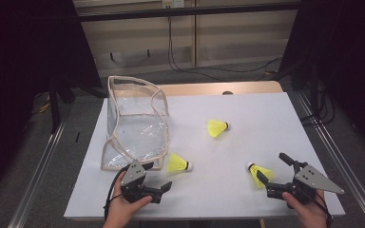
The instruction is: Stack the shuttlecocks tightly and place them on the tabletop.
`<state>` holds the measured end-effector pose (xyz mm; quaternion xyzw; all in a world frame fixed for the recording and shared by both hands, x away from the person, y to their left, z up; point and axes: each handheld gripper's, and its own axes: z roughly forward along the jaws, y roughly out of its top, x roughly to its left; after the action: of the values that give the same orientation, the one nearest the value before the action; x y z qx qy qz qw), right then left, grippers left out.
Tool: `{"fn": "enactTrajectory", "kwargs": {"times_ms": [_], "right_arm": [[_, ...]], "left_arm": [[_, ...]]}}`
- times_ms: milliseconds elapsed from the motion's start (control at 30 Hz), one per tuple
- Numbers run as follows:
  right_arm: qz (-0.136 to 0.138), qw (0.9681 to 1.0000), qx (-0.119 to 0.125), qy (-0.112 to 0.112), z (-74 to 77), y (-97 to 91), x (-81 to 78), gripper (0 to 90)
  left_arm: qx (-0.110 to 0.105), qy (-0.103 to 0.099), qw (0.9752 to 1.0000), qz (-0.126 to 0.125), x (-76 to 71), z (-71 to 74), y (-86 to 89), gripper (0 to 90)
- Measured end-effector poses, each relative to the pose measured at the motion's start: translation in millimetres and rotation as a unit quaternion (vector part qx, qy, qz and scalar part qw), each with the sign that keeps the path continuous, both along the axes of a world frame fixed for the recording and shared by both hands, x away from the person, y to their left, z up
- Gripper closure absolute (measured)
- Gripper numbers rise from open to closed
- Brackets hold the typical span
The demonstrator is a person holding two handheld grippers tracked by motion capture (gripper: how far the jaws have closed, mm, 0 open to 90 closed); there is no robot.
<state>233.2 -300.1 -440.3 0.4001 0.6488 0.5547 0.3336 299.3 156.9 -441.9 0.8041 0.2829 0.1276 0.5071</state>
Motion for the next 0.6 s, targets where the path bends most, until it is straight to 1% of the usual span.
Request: {"fn": "enactTrajectory", "kwargs": {"times_ms": [67, 167, 233, 300, 367, 400, 433, 467, 533, 600], "right_arm": [[0.000, 1.0000, -0.001, -0.001, 0.0, -0.1, 0.1, 2.9], [0.001, 1.0000, -0.001, 0.000, -0.2, -0.3, 0.2, 2.9], [-0.001, 1.0000, 0.001, 0.000, 0.0, 0.0, 0.0, 2.3], [-0.001, 1.0000, 0.002, 0.000, 0.0, -0.3, -0.1, 2.5], [-0.001, 1.0000, 0.002, 0.000, 0.0, -0.3, -0.1, 2.5], [-0.001, 1.0000, 0.001, 0.000, 0.0, -0.3, -0.1, 2.5], [0.000, 1.0000, 0.001, -0.001, 0.1, -0.3, -0.1, 2.6], [0.000, 1.0000, 0.001, -0.001, 0.1, -0.3, -0.1, 2.6], [-0.001, 1.0000, 0.001, -0.001, 0.0, -0.2, 0.0, 2.6], [0.000, 1.0000, 0.001, 0.000, 0.0, -0.1, -0.1, 2.6]], "left_arm": [[0.008, -0.002, 1.0000, 0.000, 0.4, 0.1, -0.5, 3.4], [0.003, 0.000, 1.0000, -0.002, -0.1, 0.3, -2.1, 3.5], [0.017, -0.002, 0.9998, -0.005, 0.1, 0.0, -2.9, 3.8], [0.011, 0.001, 0.9999, -0.004, -1.2, -0.8, -5.4, 4.2], [0.010, -0.002, 0.9999, -0.006, -1.8, -0.7, -7.0, 4.2], [0.014, -0.001, 0.9999, -0.008, -1.7, -0.8, -7.9, 4.4], [0.009, 0.000, 0.9999, -0.010, -1.9, -1.7, -9.3, 4.5], [0.013, 0.000, 0.9998, -0.014, -1.8, -1.6, -9.4, 4.5], [0.013, 0.001, 0.9998, -0.012, -1.9, -2.6, -11.7, 4.5], [0.022, 0.000, 0.9996, -0.015, -1.5, -2.6, -12.8, 4.7]]}}
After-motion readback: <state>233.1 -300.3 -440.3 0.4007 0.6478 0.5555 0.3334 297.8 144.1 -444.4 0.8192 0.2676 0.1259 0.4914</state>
